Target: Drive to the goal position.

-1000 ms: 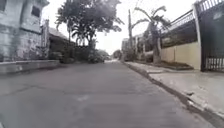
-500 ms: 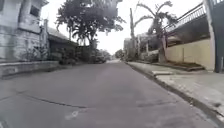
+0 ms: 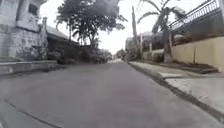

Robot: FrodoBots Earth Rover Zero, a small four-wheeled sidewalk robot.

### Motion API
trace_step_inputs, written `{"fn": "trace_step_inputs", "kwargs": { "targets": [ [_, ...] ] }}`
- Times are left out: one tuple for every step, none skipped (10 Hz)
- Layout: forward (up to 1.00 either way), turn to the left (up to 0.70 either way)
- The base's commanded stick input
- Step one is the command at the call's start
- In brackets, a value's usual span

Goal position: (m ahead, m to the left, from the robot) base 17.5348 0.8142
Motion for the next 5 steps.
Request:
{"fn": "trace_step_inputs", "kwargs": {
  "targets": [
    [1.00, 0.00],
    [1.00, 0.00],
    [1.00, 0.00],
    [1.00, 0.00],
    [1.00, -0.23]
  ]
}}
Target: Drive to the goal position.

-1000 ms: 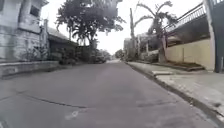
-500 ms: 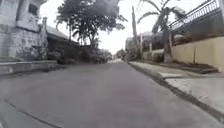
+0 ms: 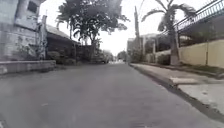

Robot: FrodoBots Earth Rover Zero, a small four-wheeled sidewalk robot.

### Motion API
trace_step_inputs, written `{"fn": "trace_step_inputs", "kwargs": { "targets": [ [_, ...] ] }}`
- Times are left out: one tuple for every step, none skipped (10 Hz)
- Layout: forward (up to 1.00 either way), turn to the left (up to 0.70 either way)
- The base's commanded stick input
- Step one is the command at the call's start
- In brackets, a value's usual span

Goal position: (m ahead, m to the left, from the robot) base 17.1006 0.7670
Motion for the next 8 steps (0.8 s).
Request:
{"fn": "trace_step_inputs", "kwargs": {
  "targets": [
    [1.00, -0.40],
    [1.00, -0.40],
    [1.00, -0.40],
    [1.00, -0.31],
    [1.00, 0.00],
    [1.00, 0.00],
    [1.00, 0.00],
    [1.00, 0.00]
  ]
}}
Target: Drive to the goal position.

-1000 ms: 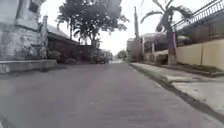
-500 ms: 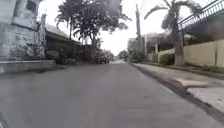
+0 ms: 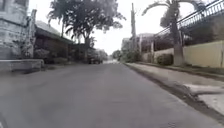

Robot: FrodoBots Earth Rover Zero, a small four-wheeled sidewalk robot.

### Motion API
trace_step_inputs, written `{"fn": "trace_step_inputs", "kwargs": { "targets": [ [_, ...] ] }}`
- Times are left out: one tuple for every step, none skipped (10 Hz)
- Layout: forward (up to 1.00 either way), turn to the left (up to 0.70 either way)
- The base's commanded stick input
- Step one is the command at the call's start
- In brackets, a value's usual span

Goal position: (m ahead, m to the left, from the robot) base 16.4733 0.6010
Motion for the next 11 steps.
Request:
{"fn": "trace_step_inputs", "kwargs": {
  "targets": [
    [1.00, 0.00],
    [1.00, 0.00],
    [1.00, 0.00],
    [1.00, 0.00],
    [1.00, 0.00],
    [1.00, 0.00],
    [1.00, 0.00],
    [1.00, 0.00],
    [1.00, 0.00],
    [1.00, 0.00],
    [1.00, 0.00]
  ]
}}
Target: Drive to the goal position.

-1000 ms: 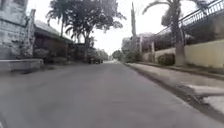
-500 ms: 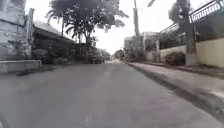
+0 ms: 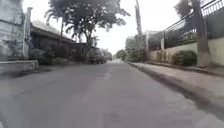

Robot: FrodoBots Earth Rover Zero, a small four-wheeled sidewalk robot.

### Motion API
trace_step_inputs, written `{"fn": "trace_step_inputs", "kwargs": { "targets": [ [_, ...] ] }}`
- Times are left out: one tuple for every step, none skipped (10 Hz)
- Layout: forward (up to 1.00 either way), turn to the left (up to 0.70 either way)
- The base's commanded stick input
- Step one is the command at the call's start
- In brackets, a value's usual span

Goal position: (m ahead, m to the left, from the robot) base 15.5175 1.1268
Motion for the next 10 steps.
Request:
{"fn": "trace_step_inputs", "kwargs": {
  "targets": [
    [1.00, -0.40],
    [1.00, -0.40],
    [1.00, -0.40],
    [1.00, -0.40],
    [1.00, -0.40],
    [1.00, -0.27],
    [1.00, -0.09],
    [1.00, 0.00],
    [1.00, 0.00],
    [1.00, 0.00]
  ]
}}
